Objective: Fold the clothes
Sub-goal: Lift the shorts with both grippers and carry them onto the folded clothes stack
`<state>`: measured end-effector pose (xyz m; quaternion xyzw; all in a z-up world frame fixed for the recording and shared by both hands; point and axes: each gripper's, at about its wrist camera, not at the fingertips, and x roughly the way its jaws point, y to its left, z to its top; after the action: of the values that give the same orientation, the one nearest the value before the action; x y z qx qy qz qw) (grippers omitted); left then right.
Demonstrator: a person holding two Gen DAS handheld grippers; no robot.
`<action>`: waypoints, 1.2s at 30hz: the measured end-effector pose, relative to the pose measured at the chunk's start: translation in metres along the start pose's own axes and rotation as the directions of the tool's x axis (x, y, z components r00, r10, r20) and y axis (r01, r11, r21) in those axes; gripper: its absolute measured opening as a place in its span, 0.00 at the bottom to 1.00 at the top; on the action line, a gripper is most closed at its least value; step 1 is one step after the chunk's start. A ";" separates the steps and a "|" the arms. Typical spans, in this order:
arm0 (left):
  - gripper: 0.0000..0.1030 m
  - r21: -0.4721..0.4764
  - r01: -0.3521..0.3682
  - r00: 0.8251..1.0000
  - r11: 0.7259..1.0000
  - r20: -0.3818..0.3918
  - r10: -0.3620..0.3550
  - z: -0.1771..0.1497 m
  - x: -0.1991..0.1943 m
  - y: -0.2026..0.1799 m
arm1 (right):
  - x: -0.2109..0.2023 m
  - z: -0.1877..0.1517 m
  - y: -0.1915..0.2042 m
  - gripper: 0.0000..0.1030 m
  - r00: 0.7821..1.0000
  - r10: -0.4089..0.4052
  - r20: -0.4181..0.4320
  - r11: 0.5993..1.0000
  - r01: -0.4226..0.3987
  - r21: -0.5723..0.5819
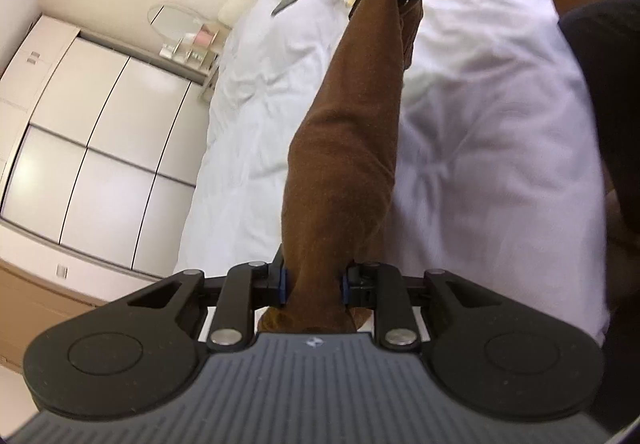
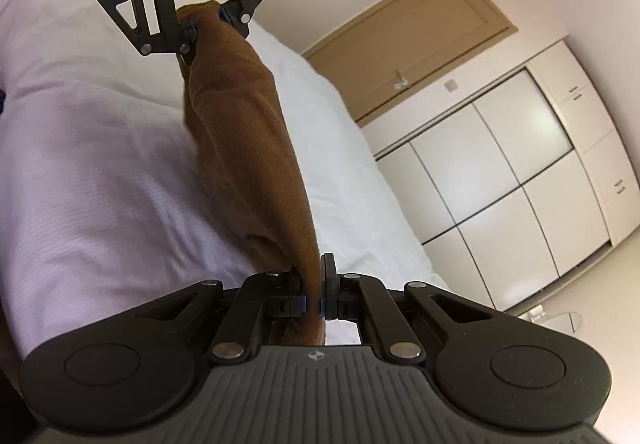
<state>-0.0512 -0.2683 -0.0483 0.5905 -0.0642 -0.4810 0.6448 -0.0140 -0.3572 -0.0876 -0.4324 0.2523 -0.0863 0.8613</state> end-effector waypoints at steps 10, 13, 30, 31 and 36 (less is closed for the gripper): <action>0.19 0.067 -0.003 0.997 0.998 0.081 -0.002 0.074 -0.025 -0.004 | -0.075 -0.031 -0.026 0.02 0.997 -0.076 -0.029 0.996 0.077 0.049; 0.19 0.077 0.007 0.993 0.997 0.118 -0.016 0.093 -0.027 -0.006 | -0.094 -0.043 -0.036 0.02 0.993 -0.111 -0.044 0.991 0.113 0.065; 0.19 0.144 0.159 0.896 0.977 0.395 -0.204 0.222 0.012 -0.013 | -0.177 -0.127 -0.088 0.02 0.932 -0.207 -0.297 0.953 0.260 0.152; 0.19 0.152 0.173 0.888 0.973 0.404 -0.221 0.231 0.016 -0.013 | -0.182 -0.133 -0.092 0.02 0.928 -0.209 -0.308 0.950 0.267 0.160; 0.19 0.184 0.226 0.849 0.957 0.444 -0.286 0.284 0.047 -0.009 | -0.201 -0.165 -0.112 0.02 0.908 -0.210 -0.363 0.935 0.295 0.195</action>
<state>-0.2161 -0.4978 0.0047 0.5000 -0.1676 -0.6851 0.5025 -0.2622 -0.4678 -0.0091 -0.3305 0.3245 -0.3010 0.8336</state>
